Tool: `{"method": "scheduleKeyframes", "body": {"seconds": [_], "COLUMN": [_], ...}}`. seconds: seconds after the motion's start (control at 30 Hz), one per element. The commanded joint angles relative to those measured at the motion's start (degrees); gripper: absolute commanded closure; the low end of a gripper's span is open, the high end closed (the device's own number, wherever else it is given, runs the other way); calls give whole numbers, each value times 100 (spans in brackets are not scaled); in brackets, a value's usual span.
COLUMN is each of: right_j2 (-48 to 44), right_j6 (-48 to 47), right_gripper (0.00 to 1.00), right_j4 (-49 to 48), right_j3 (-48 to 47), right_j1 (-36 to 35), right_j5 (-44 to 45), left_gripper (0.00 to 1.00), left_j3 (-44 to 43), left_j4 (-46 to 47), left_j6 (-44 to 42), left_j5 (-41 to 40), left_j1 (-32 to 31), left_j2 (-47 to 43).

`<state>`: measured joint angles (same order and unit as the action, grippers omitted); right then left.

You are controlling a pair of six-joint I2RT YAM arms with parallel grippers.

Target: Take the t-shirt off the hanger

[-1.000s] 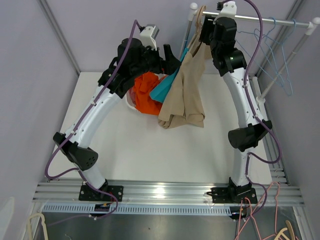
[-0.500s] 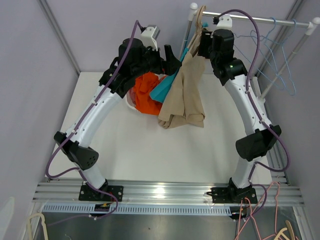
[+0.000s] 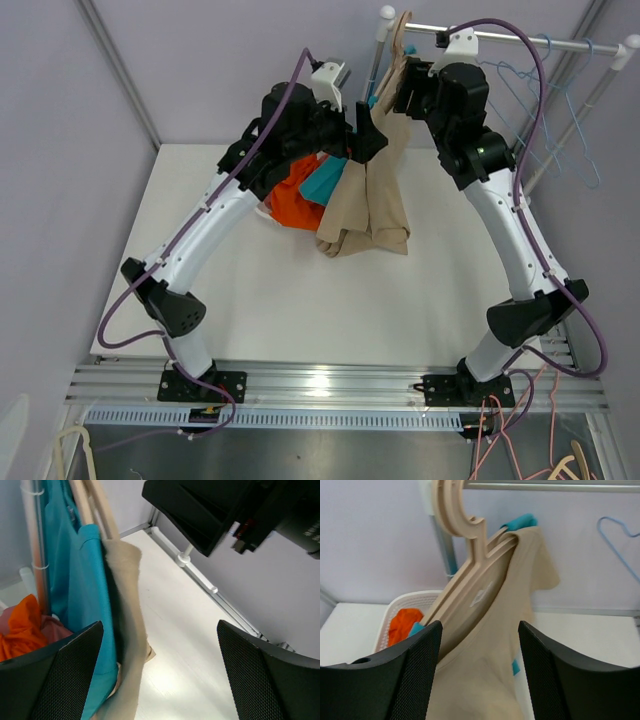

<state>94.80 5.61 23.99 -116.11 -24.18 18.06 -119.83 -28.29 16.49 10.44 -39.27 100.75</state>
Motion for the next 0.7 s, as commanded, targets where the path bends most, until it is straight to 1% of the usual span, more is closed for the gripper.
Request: {"method": "scheduleKeyframes", "body": {"seconds": [0.0, 0.07, 0.1, 0.13, 0.2, 0.23, 0.27, 0.33, 0.37, 0.47, 0.57, 0.67], "right_j2": [117, 301, 354, 415, 565, 609, 635, 706, 732, 812, 812, 855], "right_j6": [388, 651, 739, 905, 1082, 1161, 1258, 1329, 1373, 1399, 1399, 1373], "right_gripper": [33, 33, 33, 33, 32, 32, 32, 32, 33, 33, 33, 33], "right_j4": [464, 746, 1000, 1116, 1379, 1459, 1520, 1705, 1767, 2101, 2276, 2417], "right_j3": [-428, -813, -938, -1070, -1422, -1510, -1598, -1765, -1818, -2020, -2029, -2012], "right_j1": [37, 63, 72, 80, 124, 142, 151, 151, 151, 125, 98, 72], "right_j5": [-783, -1128, -1460, -1646, -1945, -2104, -2166, -2315, -2325, -2255, -2132, -2053], "left_gripper": [0, 0, 0, 1, 1, 1, 0, 0, 1, 0, 0, 1], "left_j3": [-208, 11, 125, 457, 653, 837, 891, 1179, 1408, 2005, 2524, 2552], "left_j4": [-115, -54, 138, 218, 420, 439, 474, 779, 886, 1360, 1695, 1678], "left_j6": [47, 39, 21, 30, 82, 291, 406, 766, 855, 1224, 1462, 1489], "left_j5": [-313, -437, -481, -629, -692, -562, -369, -8, 185, 528, 696, 705], "left_j1": [15, 24, 24, 33, 147, 234, 496, 779, 1032, 1499, 1781, 1861], "left_j2": [6, -186, -292, -397, -749, -845, -933, -1250, -1364, -1760, -2094, -2182]}}
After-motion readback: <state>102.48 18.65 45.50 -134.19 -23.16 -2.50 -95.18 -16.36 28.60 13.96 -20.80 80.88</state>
